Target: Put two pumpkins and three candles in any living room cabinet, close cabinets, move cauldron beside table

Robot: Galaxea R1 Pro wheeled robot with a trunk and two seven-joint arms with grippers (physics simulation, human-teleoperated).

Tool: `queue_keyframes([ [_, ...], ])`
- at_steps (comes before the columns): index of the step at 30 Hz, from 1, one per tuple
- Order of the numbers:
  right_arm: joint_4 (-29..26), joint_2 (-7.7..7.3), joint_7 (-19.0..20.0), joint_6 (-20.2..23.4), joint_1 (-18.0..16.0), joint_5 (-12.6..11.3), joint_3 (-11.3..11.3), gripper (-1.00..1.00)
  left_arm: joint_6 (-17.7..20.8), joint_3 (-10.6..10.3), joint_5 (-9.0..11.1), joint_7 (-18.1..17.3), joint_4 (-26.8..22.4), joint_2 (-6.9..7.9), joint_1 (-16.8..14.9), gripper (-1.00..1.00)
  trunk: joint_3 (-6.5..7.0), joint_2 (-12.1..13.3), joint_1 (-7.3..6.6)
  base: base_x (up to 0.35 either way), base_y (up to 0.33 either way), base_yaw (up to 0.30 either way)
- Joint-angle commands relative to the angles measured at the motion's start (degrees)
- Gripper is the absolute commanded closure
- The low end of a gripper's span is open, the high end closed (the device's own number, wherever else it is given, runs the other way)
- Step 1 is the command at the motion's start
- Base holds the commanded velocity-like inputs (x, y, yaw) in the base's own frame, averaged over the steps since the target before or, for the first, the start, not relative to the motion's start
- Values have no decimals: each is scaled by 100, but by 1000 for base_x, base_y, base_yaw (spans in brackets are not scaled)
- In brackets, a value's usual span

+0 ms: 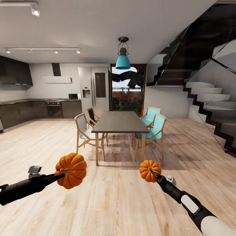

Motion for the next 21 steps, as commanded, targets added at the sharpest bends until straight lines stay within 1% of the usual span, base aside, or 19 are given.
queue_keyframes([
  [1,-6,-7,9,37,-5,-84,16,100,41,0,50,7,0,0,-7,100,-6,-4,-2,-83,65,292],
  [6,-6,-2,9,38,-5,-78,16,100,42,0,50,7,0,0,-5,100,-6,-4,-2,-95,51,292],
  [12,-6,-1,-2,38,-5,-76,16,100,43,0,50,7,0,0,-6,100,-6,-4,-2,-198,194,292],
  [17,-19,-1,-176,38,-5,-70,16,100,44,0,50,7,0,0,-7,100,-6,-4,-2,-238,213,292],
  [21,-23,-1,-206,36,-5,-69,16,100,41,0,50,7,0,0,-5,100,-6,-4,-2,-125,100,292],
])
